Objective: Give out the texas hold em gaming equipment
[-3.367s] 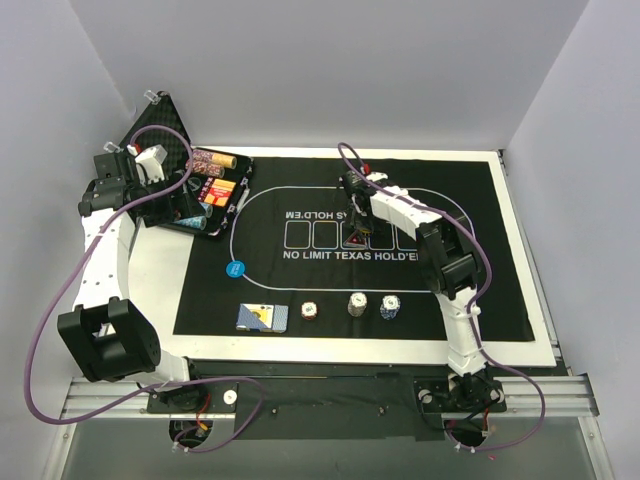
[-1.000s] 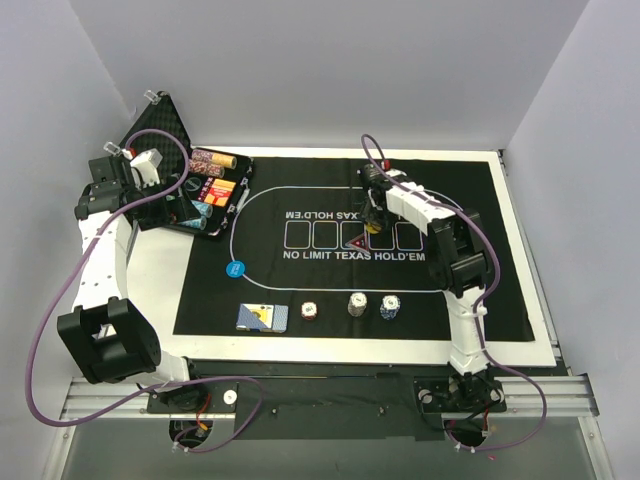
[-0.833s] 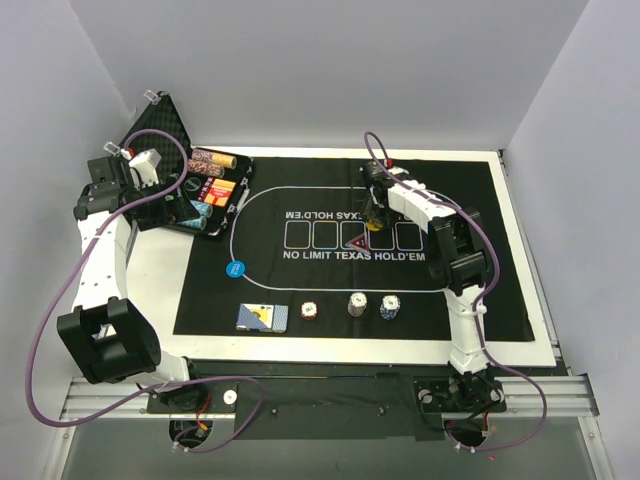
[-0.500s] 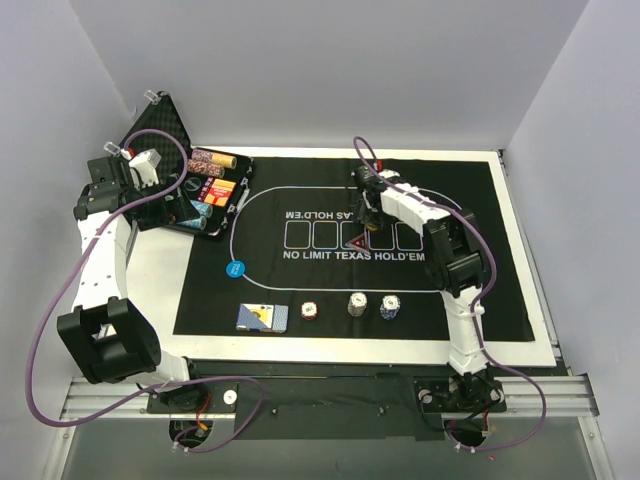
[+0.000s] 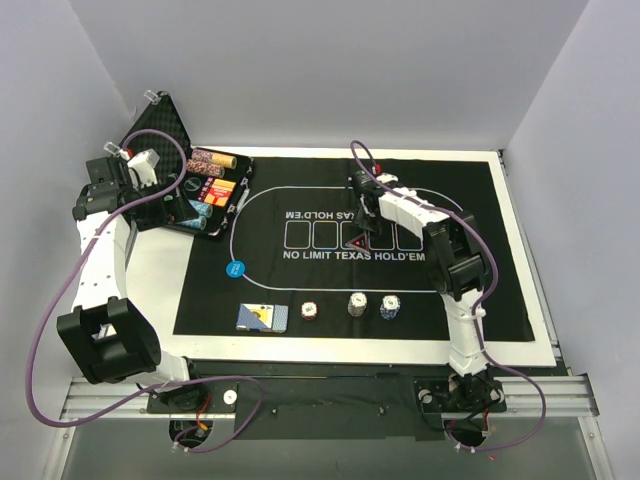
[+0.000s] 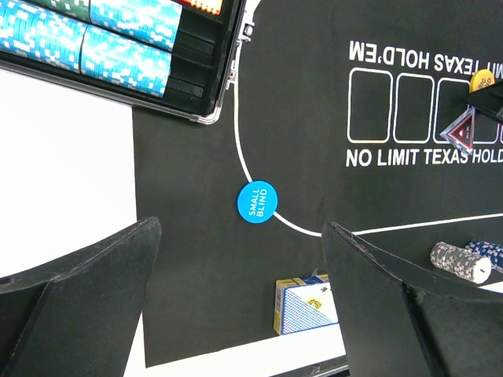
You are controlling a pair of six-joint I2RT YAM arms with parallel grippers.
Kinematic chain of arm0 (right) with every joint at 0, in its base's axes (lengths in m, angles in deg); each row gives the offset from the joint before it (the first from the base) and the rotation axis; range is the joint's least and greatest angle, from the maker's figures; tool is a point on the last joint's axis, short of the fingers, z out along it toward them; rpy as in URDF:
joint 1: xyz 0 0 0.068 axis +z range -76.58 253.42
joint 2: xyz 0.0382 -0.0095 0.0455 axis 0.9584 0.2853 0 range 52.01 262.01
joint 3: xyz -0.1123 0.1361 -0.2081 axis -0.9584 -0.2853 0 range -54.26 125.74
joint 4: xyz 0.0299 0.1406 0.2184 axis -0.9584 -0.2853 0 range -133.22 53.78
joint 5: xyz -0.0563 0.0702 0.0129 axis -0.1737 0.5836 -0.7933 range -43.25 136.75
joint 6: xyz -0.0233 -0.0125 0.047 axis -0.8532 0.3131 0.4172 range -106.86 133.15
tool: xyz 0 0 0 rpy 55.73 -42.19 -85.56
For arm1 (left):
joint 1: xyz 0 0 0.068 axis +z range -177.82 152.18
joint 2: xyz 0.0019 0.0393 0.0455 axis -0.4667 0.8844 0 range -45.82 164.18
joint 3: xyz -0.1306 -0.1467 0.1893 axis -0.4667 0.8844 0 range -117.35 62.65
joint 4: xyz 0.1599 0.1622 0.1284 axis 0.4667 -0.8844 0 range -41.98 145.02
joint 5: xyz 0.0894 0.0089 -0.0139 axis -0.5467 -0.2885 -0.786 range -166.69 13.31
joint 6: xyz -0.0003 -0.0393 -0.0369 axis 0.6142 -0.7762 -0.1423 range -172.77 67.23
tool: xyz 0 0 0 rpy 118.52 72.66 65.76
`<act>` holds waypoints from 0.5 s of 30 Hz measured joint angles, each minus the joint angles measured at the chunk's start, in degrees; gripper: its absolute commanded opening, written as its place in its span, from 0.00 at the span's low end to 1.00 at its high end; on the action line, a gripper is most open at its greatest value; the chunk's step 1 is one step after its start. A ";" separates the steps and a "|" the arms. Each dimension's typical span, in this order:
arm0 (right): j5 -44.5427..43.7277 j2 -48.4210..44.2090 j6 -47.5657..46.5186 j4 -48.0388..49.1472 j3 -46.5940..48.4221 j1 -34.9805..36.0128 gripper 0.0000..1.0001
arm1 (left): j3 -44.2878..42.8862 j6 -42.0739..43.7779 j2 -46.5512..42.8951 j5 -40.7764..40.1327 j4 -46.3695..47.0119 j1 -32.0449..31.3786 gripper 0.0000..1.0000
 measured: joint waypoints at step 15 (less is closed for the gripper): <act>0.48 6.73 0.17 -2.97 11.34 -4.59 0.33 | 0.00 1.33 0.22 0.02 0.04 1.01 0.95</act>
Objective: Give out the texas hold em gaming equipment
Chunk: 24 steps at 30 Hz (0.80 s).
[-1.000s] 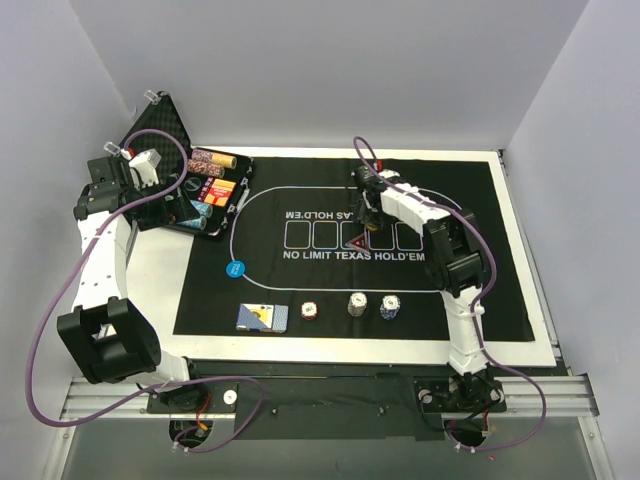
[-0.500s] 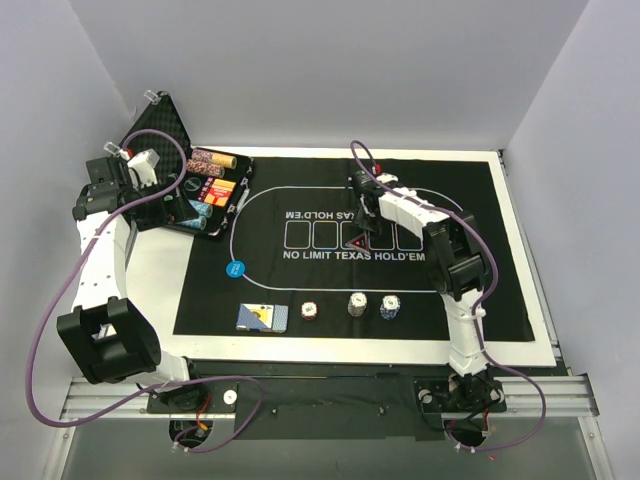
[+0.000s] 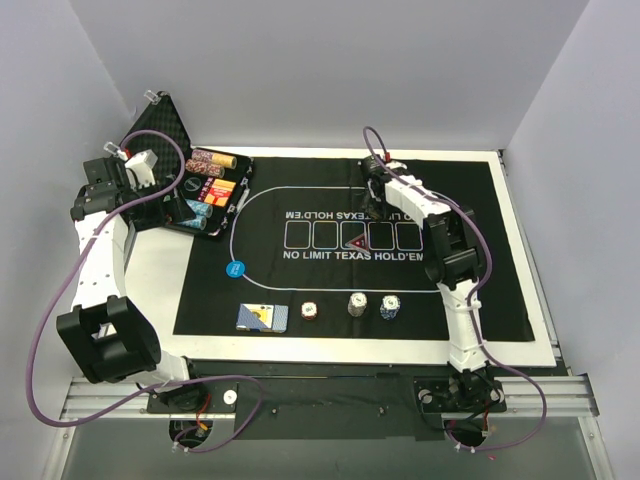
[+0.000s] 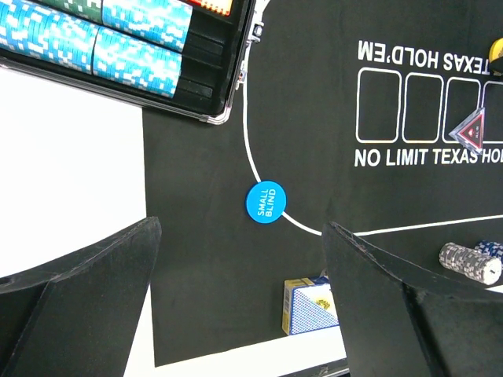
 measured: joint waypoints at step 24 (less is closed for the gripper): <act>4.46 11.67 -1.70 -6.01 20.92 -7.63 0.55 | -0.04 0.33 3.80 0.44 0.02 0.11 0.95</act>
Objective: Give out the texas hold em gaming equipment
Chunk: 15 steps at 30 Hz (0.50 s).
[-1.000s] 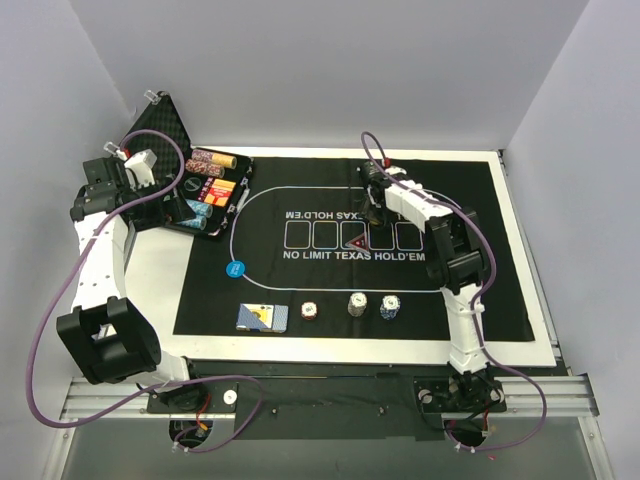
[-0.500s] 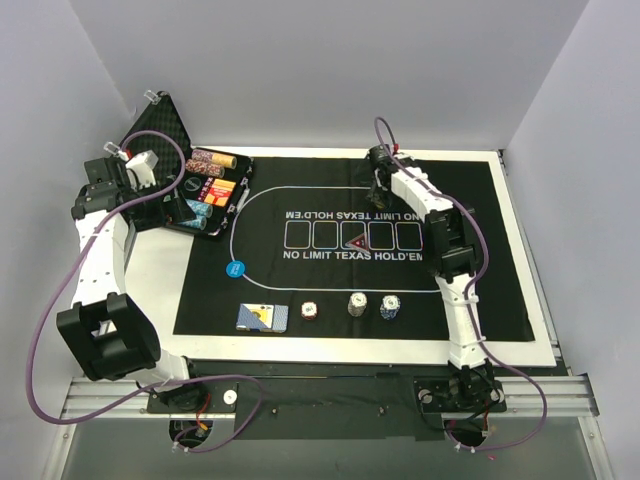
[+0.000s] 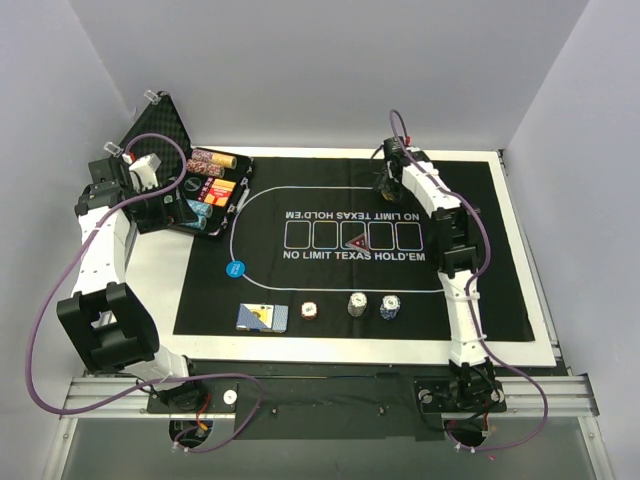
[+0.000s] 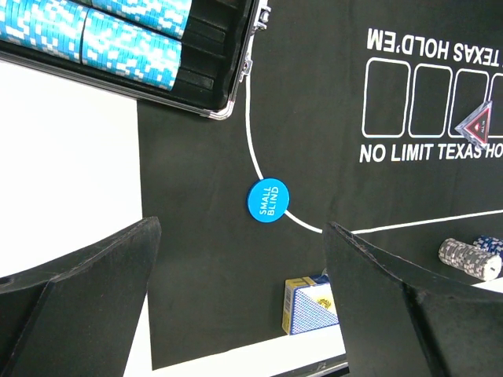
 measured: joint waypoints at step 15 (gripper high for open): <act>-4.13 -21.59 -7.43 4.28 -28.92 15.89 0.65 | 0.00 -0.17 -2.27 1.27 -0.24 0.02 0.95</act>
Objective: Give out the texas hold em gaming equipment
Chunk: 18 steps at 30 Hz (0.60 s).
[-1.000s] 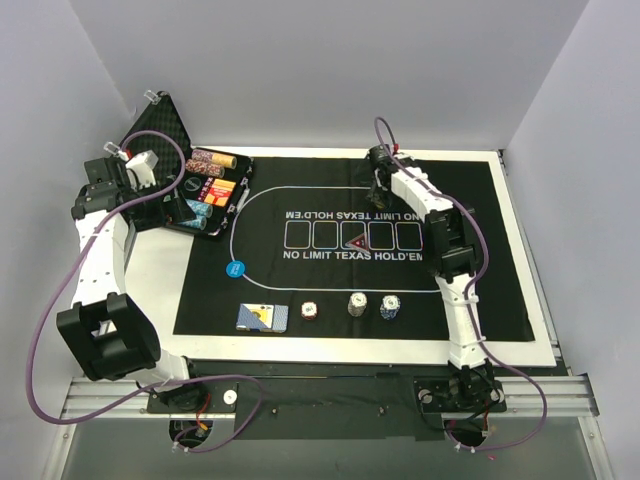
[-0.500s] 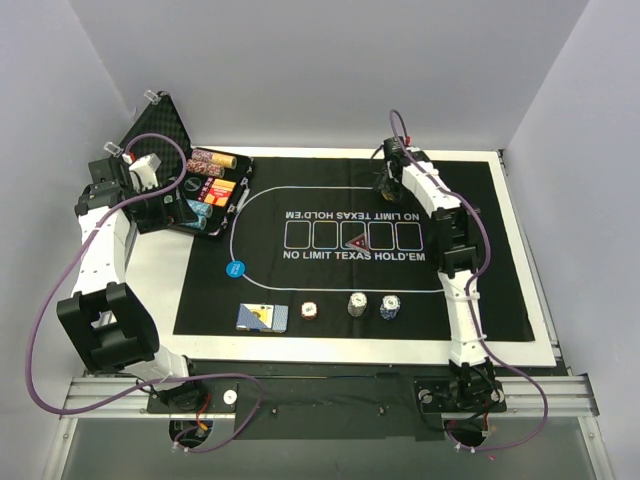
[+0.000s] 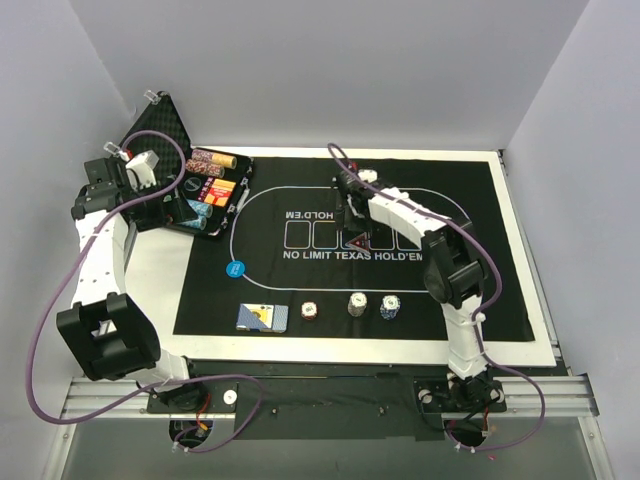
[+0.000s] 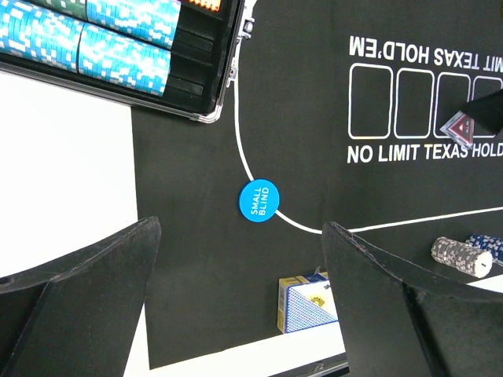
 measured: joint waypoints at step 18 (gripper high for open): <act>-1.90 0.94 0.00 2.99 -5.20 1.84 0.57 | 0.02 0.20 -3.87 -0.09 -0.92 0.15 0.95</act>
